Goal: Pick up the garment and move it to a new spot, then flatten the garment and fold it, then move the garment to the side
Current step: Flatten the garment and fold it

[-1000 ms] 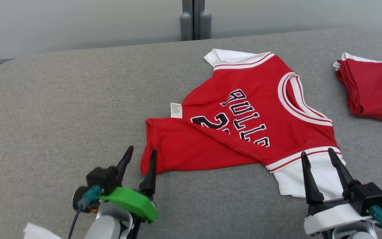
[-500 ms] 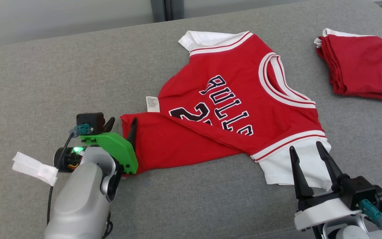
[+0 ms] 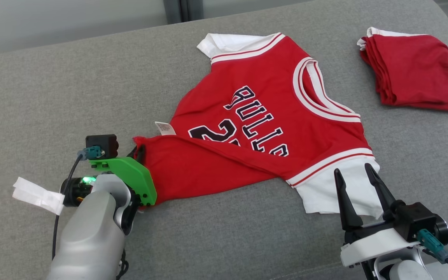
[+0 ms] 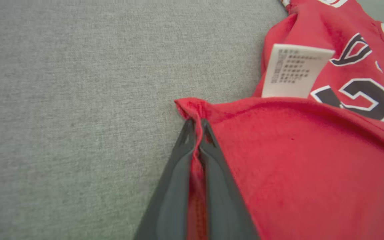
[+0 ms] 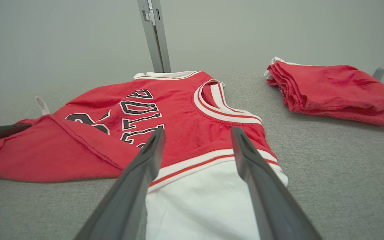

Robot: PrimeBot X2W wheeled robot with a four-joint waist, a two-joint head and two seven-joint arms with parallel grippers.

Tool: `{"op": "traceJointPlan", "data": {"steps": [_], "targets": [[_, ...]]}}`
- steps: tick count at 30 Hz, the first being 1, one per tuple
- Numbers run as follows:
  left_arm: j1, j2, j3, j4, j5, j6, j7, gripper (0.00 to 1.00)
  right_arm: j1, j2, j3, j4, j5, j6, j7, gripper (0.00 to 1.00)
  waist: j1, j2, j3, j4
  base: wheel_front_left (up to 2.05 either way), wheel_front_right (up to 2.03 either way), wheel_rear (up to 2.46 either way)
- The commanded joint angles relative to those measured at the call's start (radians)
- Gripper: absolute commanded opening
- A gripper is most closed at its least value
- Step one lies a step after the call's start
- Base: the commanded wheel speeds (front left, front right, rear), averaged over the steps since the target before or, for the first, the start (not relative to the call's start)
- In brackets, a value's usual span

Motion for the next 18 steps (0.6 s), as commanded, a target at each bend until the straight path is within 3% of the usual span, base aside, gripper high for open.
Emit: {"op": "traceJointPlan", "data": {"steps": [1,5,11,14,18], "targets": [[-0.017,0.002,-0.009,0.004,-0.012,-0.007,-0.015,0.00,-0.011,-0.001,-0.002,0.002,0.005,-0.002,-0.003,1.00,0.0000,0.0000,-0.003,-0.001,0.00,0.00,0.00],[-0.027,0.002,-0.029,-0.017,-0.028,-0.006,-0.081,0.00,0.006,-0.001,-0.014,0.007,0.011,-0.002,-0.003,1.00,0.0000,0.0000,-0.018,0.005,0.00,0.00,0.00],[0.053,0.012,-0.096,-0.154,-0.065,-0.007,-0.185,0.00,0.050,-0.001,-0.041,0.010,0.018,-0.002,-0.003,1.00,0.0000,0.0000,-0.063,0.034,0.00,0.00,0.00],[0.147,0.027,-0.164,-0.301,-0.105,-0.007,-0.201,0.00,0.082,-0.001,-0.054,0.011,0.022,-0.002,-0.003,1.00,0.0000,0.0000,-0.095,0.055,0.00,0.00,0.00],[0.303,0.110,-0.269,-0.531,-0.162,-0.006,-0.212,0.00,0.113,0.000,-0.066,0.011,0.017,-0.002,-0.003,1.00,0.0000,0.0000,-0.126,0.083,0.00,0.00,0.00]]}}
